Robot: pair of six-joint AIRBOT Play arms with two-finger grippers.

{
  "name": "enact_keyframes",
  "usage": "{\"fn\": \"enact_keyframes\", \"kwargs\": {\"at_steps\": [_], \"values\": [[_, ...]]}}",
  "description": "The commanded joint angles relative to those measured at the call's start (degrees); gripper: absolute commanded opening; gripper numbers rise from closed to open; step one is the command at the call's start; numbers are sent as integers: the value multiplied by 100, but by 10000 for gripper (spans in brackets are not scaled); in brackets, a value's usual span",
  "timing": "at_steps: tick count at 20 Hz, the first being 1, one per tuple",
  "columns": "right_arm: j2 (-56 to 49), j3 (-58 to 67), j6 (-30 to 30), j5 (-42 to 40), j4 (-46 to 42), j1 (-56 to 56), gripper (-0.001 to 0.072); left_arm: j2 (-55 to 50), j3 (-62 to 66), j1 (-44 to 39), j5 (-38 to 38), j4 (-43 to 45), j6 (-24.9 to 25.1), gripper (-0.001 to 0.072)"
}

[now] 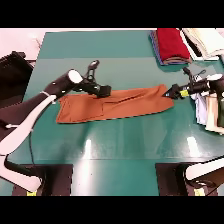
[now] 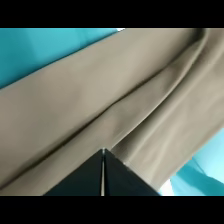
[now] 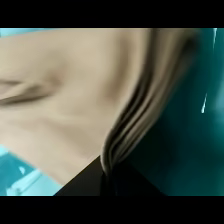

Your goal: Fold the shirts.

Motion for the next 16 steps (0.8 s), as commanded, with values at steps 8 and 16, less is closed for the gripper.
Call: {"fn": "enact_keyframes", "kwargs": {"at_steps": [8, 16], "values": [[1285, 1937, 866, 396, 105, 1443, 17, -1198, 970, -476, -186, 109, -271, 24], [1298, 2568, 1200, 87, 116, 2608, 17, -951, 1510, 90, -1021, 236, -466, 23]]}}
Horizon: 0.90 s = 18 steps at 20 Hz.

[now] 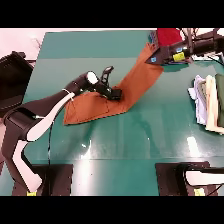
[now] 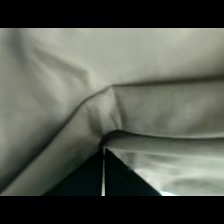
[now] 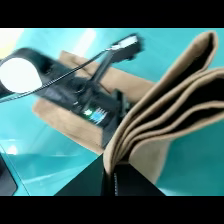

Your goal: Fold the shirts.

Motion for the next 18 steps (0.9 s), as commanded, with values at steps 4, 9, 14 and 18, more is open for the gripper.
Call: {"fn": "enact_keyframes", "kwargs": {"at_steps": [4, 9, 14, 18], "values": [[-212, 131, 125, -533, 168, 1279, 17, 1215, 651, 1220, -988, 822, -46, 24], [-1255, 192, -638, -2326, 1412, 3224, 22, 2785, 933, 2380, -1169, 1904, -48, 24], [-2291, 1467, -721, -2610, 564, 4100, 289, 3442, 942, 2924, -1460, 2271, -46, 24], [-1685, 743, -157, -2006, -916, 3331, 284, 3410, 883, 2767, -1626, 2264, -44, 24]]}}
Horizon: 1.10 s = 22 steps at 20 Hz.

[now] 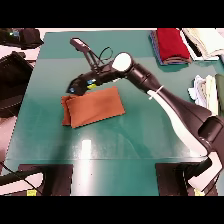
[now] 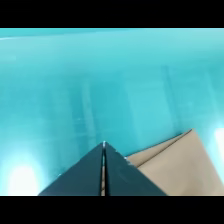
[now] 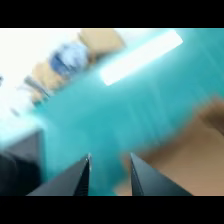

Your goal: Fold the shirts.

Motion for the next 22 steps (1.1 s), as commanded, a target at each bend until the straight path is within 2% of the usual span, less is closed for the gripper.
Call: {"fn": "enact_keyframes", "kwargs": {"at_steps": [1, 4, 5, 6, 7, 11, 15, 19, 21, 22], "values": [[424, -730, 361, 306, -1025, -632, 284, 57, -22, -101, -85, 101, 4, 24], [927, -2061, 555, 413, -1102, -1729, 288, 20, -109, -422, 125, 101, 4, 24], [992, -2448, 619, 435, -1097, -2103, 376, 20, -173, -520, 223, 98, 2, 24], [986, -2728, 750, 468, -1075, -2435, 535, 20, -229, -605, 321, 98, 4, 24], [905, -2944, 841, 529, -1010, -2706, 590, 20, -280, -680, 389, 94, 2, 24], [391, -3329, 822, 546, -160, -3086, 589, 20, -481, -787, 476, 57, 4, 24], [-208, -3180, 520, 319, 608, -2551, 589, 4, -505, -787, 472, 42, 2, 24], [-1016, -2275, 520, 455, 1036, -1808, 578, -50, -505, -787, 409, 4, 2, 24], [-1379, -1775, 498, 437, 1252, -1499, 474, -52, -505, -787, 407, -72, 2, 24], [-1506, -1550, 479, 393, 1250, -1384, 386, -52, -505, -787, 409, -98, 2, 24]]}}
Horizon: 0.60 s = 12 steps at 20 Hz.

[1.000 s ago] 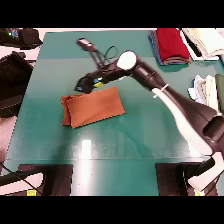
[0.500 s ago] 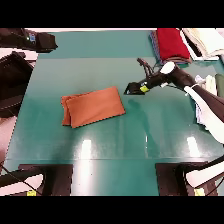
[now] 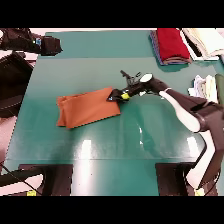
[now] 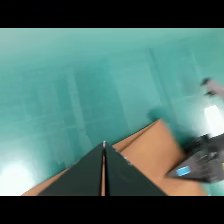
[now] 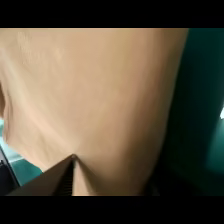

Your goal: Fold the shirts.

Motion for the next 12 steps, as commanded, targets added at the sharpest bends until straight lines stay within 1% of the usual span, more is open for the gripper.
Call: {"fn": "enact_keyframes", "kwargs": {"at_steps": [1, 2, 3, 5, 7, 10, 12], "values": [[-542, 793, -109, -76, 293, 481, 249, -13, -4, -2, -20, -83, -2, 24], [-595, 988, -203, -87, 295, 538, 114, -13, -4, -2, -15, -83, -2, 24], [-616, 1180, -334, -90, 293, 551, 18, -13, -4, -2, -22, -96, -2, 24], [-595, 1558, -348, -57, 175, 494, 17, -13, -4, -4, -24, -140, -4, 24], [-415, 1856, -221, 48, -85, 256, 17, -13, -4, -81, -22, -223, 0, 23], [247, 1840, -57, 81, -568, -407, 17, -13, -4, -494, 22, -203, 15, 24], [765, 1709, 118, 227, -1043, -994, 17, -13, -4, -835, 133, -205, 131, 24]]}}
